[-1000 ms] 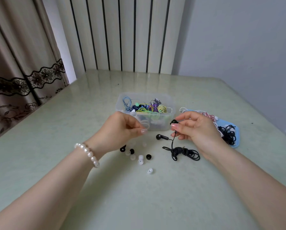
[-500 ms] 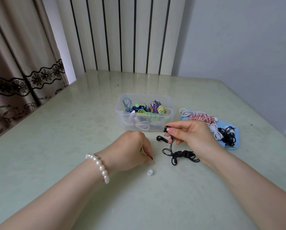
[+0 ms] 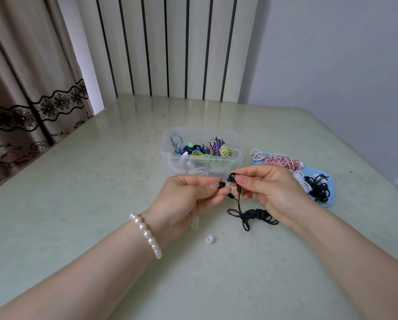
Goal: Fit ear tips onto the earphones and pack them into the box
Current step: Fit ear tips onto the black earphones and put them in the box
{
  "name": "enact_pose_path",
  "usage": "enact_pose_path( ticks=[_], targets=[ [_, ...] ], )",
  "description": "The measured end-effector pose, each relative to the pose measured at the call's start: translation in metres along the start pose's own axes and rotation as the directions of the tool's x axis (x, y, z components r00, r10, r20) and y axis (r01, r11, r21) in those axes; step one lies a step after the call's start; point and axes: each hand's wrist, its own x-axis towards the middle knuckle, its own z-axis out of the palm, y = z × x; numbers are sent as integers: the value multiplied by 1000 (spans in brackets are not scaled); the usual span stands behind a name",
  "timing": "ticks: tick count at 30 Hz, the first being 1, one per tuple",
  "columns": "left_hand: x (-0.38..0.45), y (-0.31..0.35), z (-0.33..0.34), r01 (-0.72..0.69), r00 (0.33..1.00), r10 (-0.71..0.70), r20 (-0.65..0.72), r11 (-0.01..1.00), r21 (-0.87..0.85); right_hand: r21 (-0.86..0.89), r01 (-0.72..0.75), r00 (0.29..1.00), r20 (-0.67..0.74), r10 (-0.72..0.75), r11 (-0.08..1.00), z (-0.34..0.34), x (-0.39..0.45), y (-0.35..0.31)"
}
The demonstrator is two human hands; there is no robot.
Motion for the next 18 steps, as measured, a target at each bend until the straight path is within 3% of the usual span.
enact_pose_path(
  ticks=[11, 18],
  targets=[
    [-4, -3, 4, -17, 1000, 18, -13, 998, 58, 20, -17, 998, 65, 16, 1000, 3, -1, 1],
    [-6, -3, 5, -21, 1000, 22, -4, 996, 83, -88, 11, 999, 54, -6, 996, 3, 0, 2]
  ],
)
